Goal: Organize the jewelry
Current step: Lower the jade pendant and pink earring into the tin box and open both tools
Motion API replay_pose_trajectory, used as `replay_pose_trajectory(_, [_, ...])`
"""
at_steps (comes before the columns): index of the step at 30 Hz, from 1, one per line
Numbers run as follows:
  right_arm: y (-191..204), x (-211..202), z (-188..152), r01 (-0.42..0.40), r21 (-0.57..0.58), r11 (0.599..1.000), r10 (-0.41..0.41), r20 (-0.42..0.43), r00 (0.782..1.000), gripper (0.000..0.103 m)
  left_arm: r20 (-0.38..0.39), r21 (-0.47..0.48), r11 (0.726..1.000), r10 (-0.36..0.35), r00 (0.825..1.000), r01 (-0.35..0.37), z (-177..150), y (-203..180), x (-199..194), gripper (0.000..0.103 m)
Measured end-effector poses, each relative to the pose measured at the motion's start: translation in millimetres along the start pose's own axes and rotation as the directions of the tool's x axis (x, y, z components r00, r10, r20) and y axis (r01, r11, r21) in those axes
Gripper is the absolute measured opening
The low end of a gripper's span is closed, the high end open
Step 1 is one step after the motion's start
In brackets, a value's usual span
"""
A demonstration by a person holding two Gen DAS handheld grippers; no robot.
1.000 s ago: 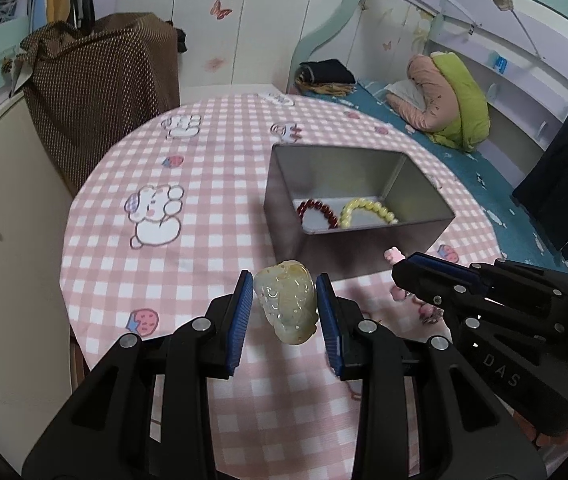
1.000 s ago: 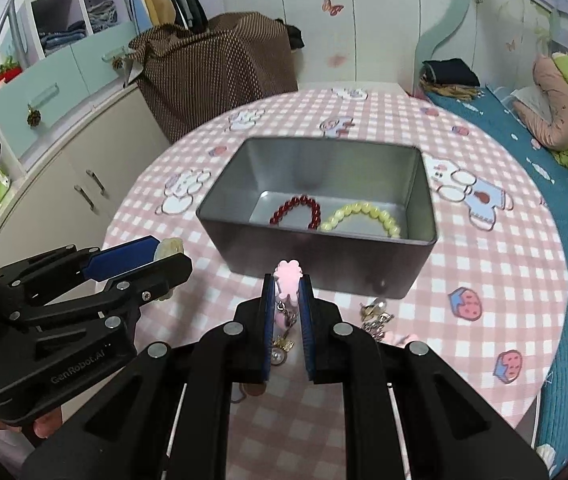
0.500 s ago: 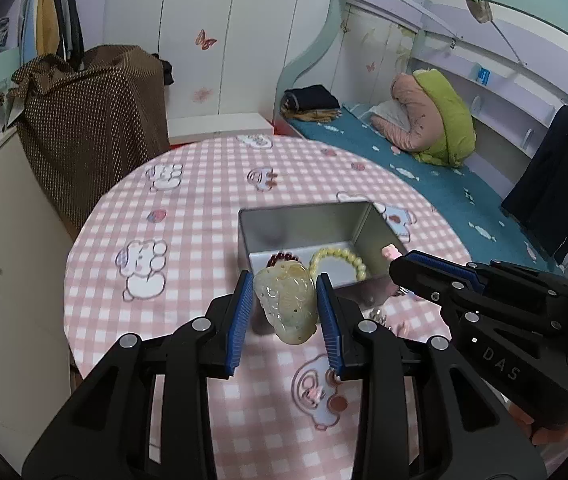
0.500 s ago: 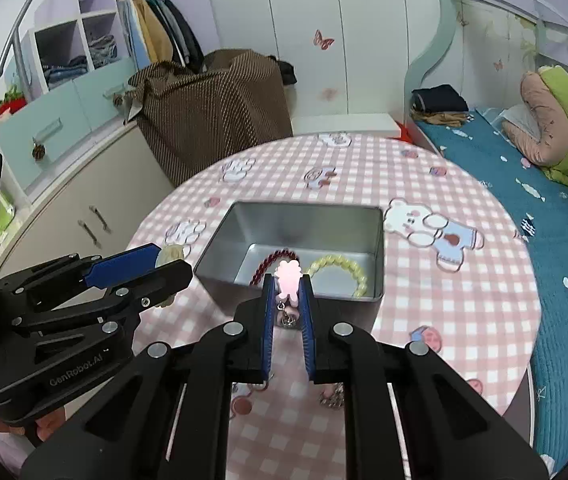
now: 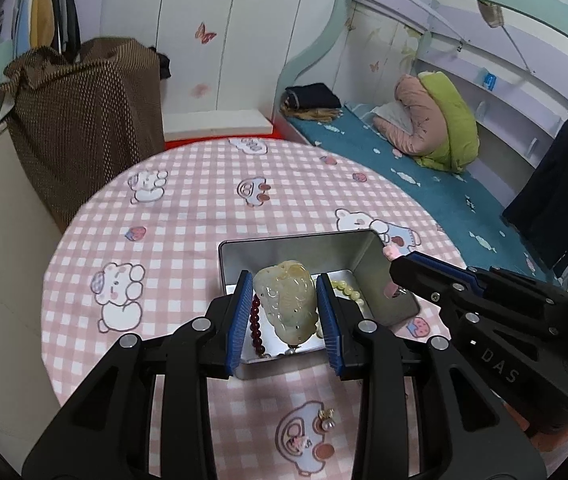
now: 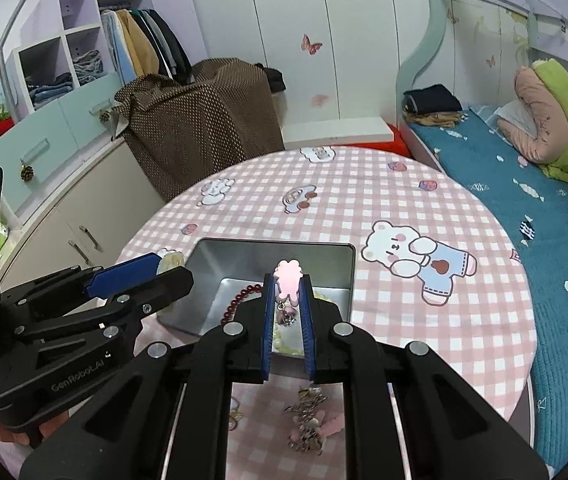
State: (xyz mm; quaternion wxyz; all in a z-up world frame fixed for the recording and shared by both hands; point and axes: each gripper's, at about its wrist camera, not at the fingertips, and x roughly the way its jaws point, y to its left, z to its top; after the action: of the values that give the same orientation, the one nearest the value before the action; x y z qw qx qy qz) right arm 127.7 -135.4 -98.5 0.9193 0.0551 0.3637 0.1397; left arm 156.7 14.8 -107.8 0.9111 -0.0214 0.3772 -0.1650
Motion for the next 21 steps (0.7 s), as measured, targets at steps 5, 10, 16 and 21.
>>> replay_pose_trajectory(5, [-7, 13, 0, -0.007, 0.007, 1.000, 0.007, -0.029, 1.000, 0.012, -0.042, -0.016, 1.000, 0.000, 0.999, -0.001, -1, 4, 21, 0.033])
replay_pose_trajectory(10, [-13, 21, 0, -0.013, 0.019, 1.000, 0.014, -0.052, 0.999, 0.012, -0.067, -0.020, 1.000, 0.003, 0.998, -0.004, -1, 5, 32, 0.033])
replay_pose_trajectory(16, [-14, 26, 0, -0.033, 0.014, 0.999, 0.033, -0.067, 0.997, 0.013, -0.078, -0.019, 1.000, 0.014, 0.997, -0.015, -1, 4, 39, 0.033])
replay_pose_trajectory(21, [-13, 21, 3, -0.036, 0.005, 0.999, 0.037, -0.052, 0.998, 0.018, -0.080, -0.015, 1.000, 0.018, 0.997, -0.019, -1, 3, 38, 0.033])
